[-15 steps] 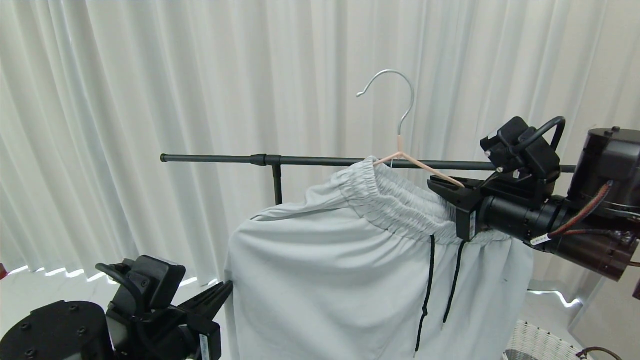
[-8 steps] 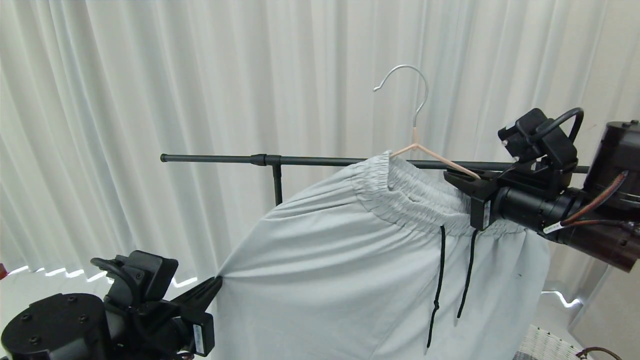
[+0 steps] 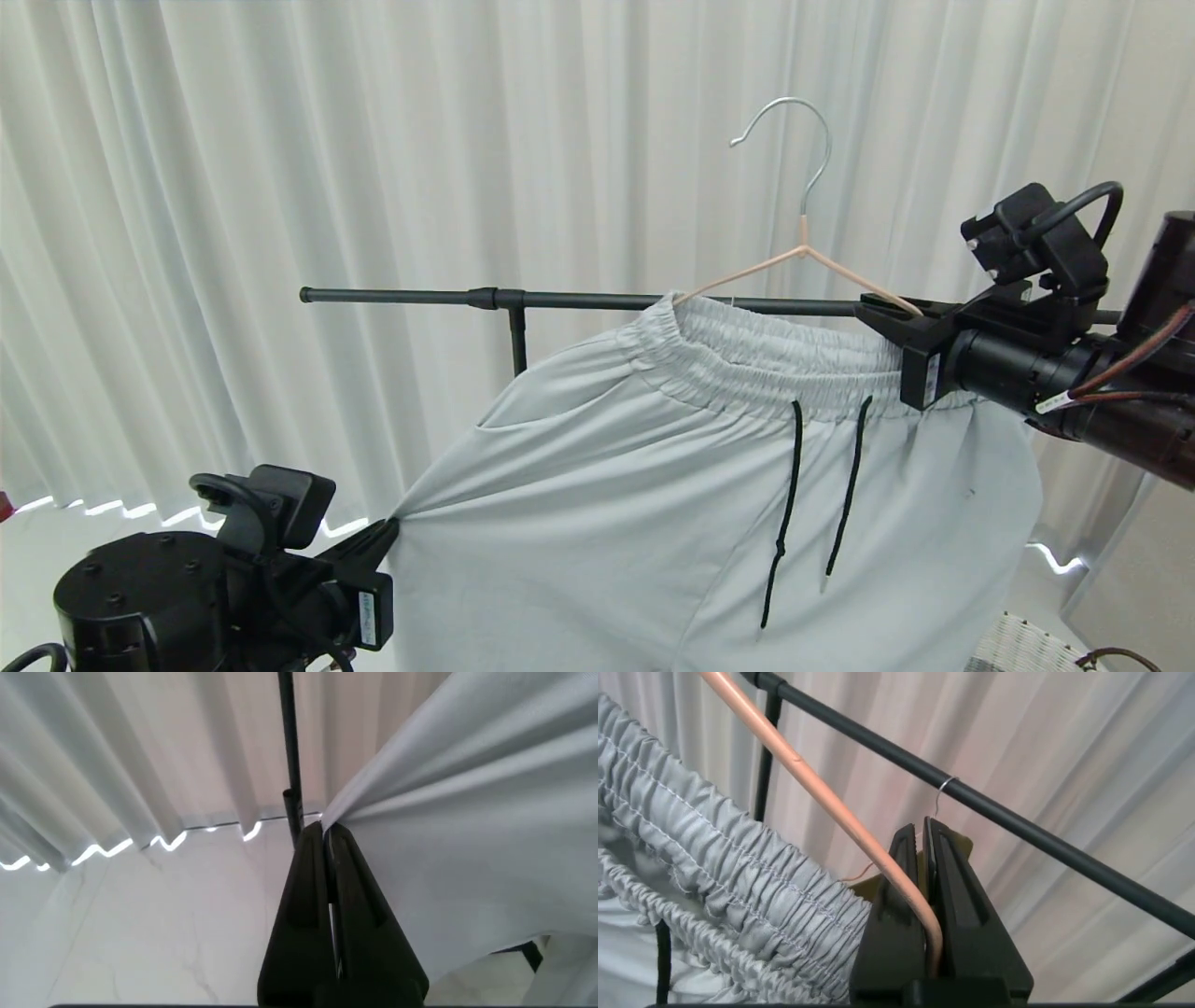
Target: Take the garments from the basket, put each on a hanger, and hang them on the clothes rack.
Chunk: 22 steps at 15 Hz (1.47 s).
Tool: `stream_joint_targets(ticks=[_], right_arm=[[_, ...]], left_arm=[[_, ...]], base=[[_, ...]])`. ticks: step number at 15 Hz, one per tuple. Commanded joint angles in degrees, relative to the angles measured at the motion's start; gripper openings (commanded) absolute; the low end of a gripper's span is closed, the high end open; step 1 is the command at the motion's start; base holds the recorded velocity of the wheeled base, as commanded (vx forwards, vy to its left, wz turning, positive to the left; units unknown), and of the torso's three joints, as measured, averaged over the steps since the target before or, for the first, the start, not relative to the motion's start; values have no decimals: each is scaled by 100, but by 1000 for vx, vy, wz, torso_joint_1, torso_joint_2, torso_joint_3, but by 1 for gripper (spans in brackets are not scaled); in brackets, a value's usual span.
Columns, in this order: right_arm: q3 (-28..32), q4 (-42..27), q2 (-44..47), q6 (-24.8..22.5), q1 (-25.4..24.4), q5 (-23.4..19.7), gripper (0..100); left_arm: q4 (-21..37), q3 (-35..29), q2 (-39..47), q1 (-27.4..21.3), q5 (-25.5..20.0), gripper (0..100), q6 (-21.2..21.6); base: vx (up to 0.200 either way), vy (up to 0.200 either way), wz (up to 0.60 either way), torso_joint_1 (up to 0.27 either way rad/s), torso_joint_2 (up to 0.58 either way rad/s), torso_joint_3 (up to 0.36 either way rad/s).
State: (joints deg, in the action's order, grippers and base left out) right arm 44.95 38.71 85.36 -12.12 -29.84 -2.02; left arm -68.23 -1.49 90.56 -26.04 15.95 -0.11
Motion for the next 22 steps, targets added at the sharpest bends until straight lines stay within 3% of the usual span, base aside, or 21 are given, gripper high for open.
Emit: stream_joint_targets(ticks=[1, 3, 4, 9, 15, 22], right_arm=[[23, 5, -2, -1, 5, 0, 0], [32, -3, 16, -1, 5, 0, 0], [32, -3, 16, -1, 5, 0, 0], [14, -3, 51, -1, 5, 0, 0], [14, -65, 95, -19, 268, 281, 0], [-56, -74, 183, -142, 330, 290, 0]], left_arm=[[3, -1, 23, 2, 5, 0, 2], [3, -1, 5, 2, 5, 0, 11], [3, 8, 5, 2, 5, 100, 11], [-6, -18, -12, 2, 14, 100, 11], [-560, 140, -30, -94, 14, 100, 99], [-560, 140, -48, -121, 14, 100, 169]], base=[[0, 0, 0, 0, 0, 0], [0, 0, 0, 0, 0, 0], [0, 0, 0, 0, 0, 0], [0, 0, 0, 0, 0, 0], [0, 0, 0, 0, 0, 0], [0, 0, 0, 0, 0, 0]])
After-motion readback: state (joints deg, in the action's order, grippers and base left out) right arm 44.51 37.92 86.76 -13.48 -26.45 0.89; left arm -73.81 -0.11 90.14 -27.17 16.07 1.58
